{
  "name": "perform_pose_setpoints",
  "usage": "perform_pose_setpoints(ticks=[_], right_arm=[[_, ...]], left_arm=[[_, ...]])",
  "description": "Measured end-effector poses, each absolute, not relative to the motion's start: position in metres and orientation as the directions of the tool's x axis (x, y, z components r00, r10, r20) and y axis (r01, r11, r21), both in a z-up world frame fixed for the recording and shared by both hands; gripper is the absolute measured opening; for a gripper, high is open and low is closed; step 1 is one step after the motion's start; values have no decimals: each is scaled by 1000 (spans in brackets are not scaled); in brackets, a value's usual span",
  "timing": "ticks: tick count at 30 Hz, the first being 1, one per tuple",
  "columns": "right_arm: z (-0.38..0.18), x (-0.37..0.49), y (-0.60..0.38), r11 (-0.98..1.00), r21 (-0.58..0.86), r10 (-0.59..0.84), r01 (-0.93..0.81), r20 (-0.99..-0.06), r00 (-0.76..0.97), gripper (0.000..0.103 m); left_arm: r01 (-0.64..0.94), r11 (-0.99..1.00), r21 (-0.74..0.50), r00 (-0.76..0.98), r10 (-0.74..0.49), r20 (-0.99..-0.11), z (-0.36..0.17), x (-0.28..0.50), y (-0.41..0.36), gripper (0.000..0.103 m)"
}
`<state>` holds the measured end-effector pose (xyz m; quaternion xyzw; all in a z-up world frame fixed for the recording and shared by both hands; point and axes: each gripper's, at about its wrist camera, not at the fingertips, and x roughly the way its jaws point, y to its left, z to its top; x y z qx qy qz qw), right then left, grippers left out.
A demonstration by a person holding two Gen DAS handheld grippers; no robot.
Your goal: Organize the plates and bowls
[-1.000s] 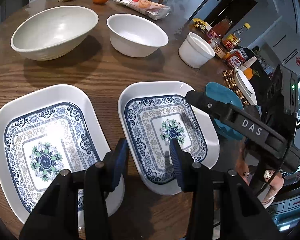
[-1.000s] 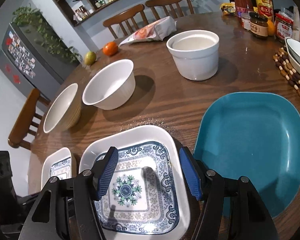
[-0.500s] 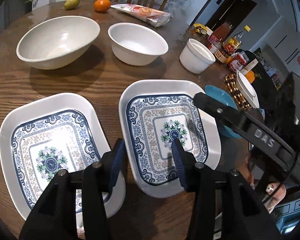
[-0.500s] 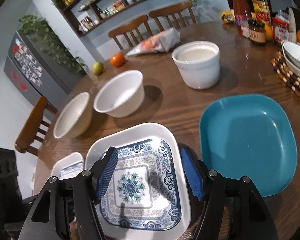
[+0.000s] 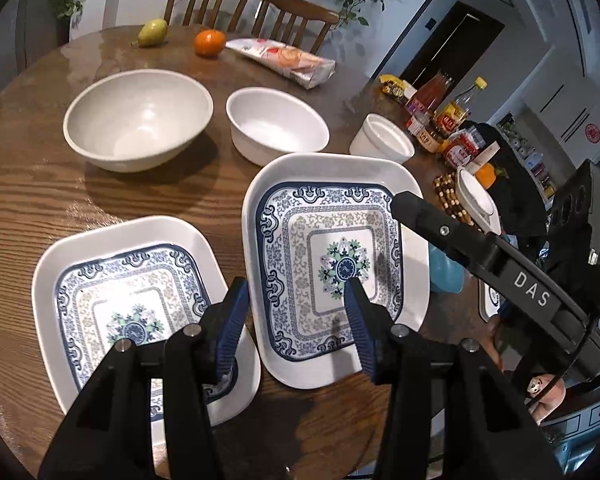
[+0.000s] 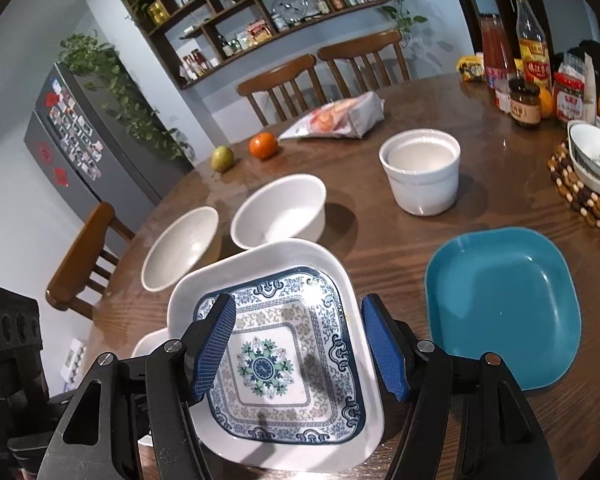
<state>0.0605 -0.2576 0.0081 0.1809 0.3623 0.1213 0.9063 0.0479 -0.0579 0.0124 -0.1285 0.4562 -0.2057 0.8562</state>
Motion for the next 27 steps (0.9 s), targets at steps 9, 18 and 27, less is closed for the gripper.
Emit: perform_pose_setpoints(ticks=[9, 18, 27], right_arm=[[32, 55, -234, 909, 390, 368, -150, -580, 727, 68], [36, 57, -204, 897, 389, 415, -209, -583, 699, 68], [27, 58, -168, 889, 381, 450, -256, -617, 646, 68]], left_arm=[[213, 875, -436, 542, -477, -692, 30, 37, -35, 48], [170, 893, -416, 593, -430, -681, 39, 24, -5, 48], [103, 902, -419, 612, -390, -688, 35, 14, 31, 48]])
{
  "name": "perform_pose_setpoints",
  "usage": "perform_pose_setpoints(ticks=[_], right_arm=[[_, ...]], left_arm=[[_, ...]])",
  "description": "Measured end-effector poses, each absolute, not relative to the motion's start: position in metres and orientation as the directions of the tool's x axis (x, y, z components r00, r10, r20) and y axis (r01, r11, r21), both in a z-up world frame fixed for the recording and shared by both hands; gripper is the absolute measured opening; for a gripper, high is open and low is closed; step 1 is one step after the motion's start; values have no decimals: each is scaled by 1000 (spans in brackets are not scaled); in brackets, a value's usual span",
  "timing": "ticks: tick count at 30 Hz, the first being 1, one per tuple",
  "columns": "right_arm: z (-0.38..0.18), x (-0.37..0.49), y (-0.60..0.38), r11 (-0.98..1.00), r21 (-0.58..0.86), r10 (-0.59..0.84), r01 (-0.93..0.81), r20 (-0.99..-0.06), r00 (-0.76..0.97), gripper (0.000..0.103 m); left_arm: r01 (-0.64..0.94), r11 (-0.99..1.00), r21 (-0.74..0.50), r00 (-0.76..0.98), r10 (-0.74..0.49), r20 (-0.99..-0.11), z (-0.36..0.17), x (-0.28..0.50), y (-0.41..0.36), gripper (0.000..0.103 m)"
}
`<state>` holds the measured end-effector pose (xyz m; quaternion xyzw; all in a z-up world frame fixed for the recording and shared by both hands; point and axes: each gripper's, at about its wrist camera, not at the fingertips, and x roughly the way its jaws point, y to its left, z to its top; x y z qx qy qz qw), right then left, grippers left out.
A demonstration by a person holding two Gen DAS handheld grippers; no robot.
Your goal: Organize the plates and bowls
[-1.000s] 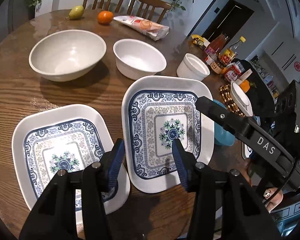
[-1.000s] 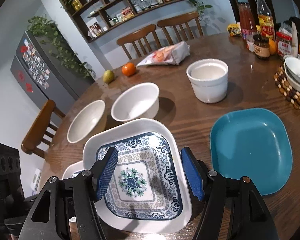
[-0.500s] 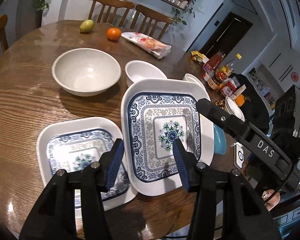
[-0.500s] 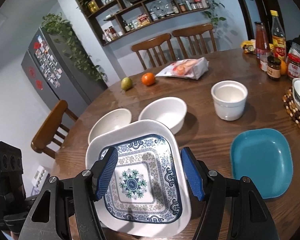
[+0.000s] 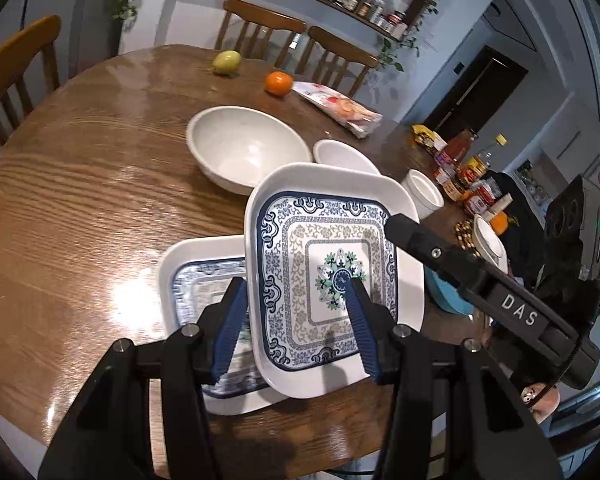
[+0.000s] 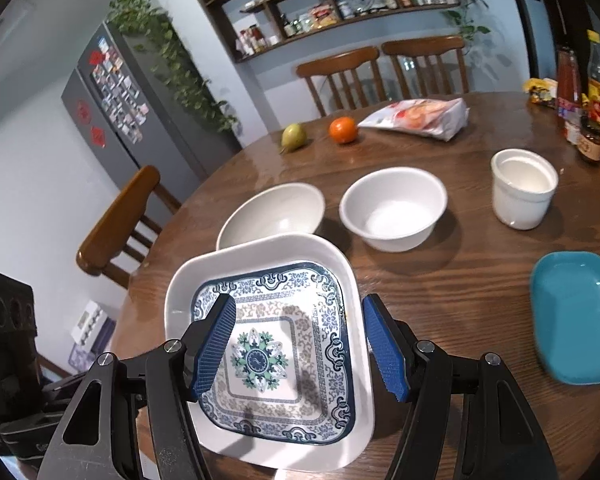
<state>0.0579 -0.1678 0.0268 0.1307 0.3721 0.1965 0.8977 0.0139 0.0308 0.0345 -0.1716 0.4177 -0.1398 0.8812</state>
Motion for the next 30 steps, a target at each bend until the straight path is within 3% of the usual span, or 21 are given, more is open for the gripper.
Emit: perform_pose_setpoints(ticks=[30], right_arm=[[-12, 68, -124, 891, 364, 453, -271, -713, 535, 68]], left_arm=[[16, 917, -398, 552, -340, -761, -2, 10, 60, 52]])
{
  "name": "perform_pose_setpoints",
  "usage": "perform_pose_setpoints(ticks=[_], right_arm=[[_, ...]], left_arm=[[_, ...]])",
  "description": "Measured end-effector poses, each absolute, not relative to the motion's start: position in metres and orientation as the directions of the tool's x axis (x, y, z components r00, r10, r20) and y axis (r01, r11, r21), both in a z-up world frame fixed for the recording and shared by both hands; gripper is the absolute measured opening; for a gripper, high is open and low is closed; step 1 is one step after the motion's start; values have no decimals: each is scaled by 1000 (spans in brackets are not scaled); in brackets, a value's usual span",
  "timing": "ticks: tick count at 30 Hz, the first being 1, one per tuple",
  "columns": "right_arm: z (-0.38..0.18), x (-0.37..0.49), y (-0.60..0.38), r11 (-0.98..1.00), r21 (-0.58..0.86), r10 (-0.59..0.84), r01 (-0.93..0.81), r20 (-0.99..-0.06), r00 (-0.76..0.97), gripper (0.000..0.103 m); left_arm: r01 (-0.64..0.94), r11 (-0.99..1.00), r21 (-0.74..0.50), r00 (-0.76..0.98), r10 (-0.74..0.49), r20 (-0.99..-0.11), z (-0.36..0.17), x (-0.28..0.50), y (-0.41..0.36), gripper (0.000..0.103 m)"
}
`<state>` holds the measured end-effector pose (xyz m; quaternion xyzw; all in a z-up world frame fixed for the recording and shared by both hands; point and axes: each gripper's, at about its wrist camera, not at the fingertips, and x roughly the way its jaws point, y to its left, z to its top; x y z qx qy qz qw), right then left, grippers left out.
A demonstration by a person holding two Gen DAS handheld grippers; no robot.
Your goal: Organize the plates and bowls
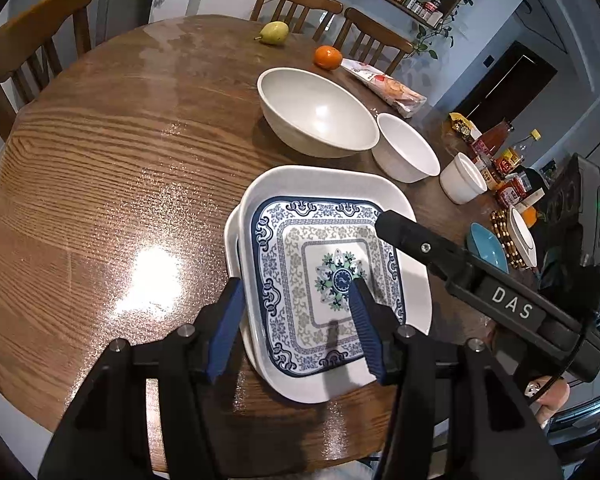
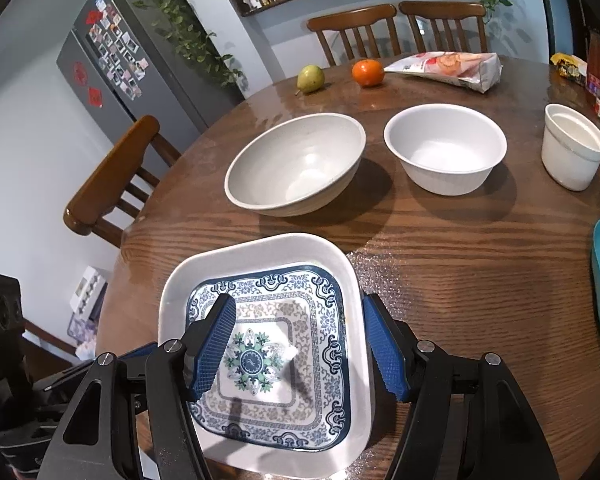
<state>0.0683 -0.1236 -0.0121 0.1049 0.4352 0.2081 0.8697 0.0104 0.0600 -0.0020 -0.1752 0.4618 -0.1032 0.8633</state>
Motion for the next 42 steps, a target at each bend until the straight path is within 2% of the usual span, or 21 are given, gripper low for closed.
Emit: perform_pose_setpoints(ticks=[13, 21, 28, 35, 42], right_arm=[[-22, 74, -122, 907, 341, 421, -247, -737, 528, 68], [-23, 73, -122, 895, 358, 446, -266, -726, 524, 68], [-15, 67, -133, 891, 372, 454, -260, -702, 549, 68], [-33, 70, -148, 876, 433, 477, -213, -712, 514, 68], [-44, 67, -151, 860, 460, 504, -220, -701, 505, 68]], left_arm=[[12, 916, -402, 510, -351, -785, -12, 21, 57, 55], [28, 899, -437, 542, -381, -749, -2, 17, 64, 72], [27, 903, -428, 570, -365, -736, 3, 11, 69, 76], [-7, 913, -407, 538, -340, -772, -15, 14, 71, 76], [-16, 906, -422, 530, -351, -772, -24, 13, 71, 75]])
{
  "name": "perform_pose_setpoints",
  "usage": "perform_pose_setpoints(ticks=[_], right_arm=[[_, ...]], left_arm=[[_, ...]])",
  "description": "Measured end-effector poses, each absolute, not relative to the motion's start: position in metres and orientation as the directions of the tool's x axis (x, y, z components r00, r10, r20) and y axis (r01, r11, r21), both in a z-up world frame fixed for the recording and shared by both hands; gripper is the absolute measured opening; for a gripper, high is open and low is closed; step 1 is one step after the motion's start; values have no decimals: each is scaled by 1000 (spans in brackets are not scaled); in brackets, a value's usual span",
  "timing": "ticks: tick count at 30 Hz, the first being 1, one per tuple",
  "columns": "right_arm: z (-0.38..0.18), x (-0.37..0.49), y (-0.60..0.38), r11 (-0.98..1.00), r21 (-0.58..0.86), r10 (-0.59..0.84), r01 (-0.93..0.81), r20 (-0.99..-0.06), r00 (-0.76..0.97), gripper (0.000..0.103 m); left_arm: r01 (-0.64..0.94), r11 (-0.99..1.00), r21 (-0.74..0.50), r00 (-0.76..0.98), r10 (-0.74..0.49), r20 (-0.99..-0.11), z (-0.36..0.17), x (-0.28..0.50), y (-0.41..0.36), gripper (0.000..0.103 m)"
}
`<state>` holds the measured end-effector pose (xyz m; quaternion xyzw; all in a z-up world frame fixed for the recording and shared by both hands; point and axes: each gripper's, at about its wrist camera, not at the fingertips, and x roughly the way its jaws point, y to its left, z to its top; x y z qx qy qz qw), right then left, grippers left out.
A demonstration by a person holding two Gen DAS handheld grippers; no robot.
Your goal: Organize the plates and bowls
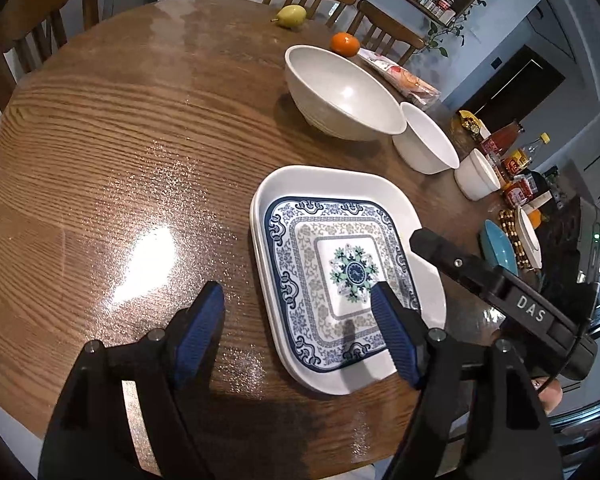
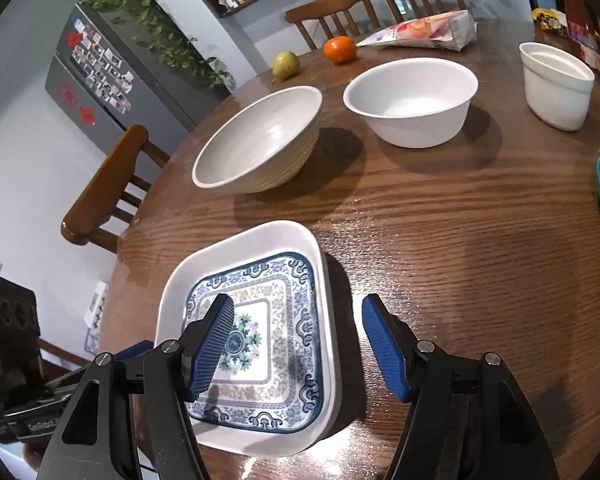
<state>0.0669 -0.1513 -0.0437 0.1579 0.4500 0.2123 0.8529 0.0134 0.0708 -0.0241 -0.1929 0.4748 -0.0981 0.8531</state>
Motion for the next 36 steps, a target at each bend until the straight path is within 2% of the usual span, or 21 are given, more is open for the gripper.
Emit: perform_pose_setpoints(ticks=[5, 9, 11, 17, 36], right_arm=[[-48, 66, -148, 850, 469, 522, -239, -695, 494, 68], [-53, 66, -147, 838, 488, 540, -242, -687, 486, 67], [-54, 65, -146, 825, 506, 560, -252, -677, 477, 65], [-51, 57, -140, 855, 466, 513, -229, -689, 513, 65], [-29, 47, -207, 883, 462, 401, -80, -656, 639, 65]], left_arm=[[-6, 898, -439, 512, -374, -773, -32, 15, 69, 70], [4, 894, -447, 512, -386, -767, -33, 15, 68, 57], [18, 892, -453, 506, -399, -765, -33, 15, 64, 54], [-10, 926, -378, 527, -317, -789, -31, 13, 54, 54], [163, 927, -339, 519, -373, -770, -5, 28, -16, 55]])
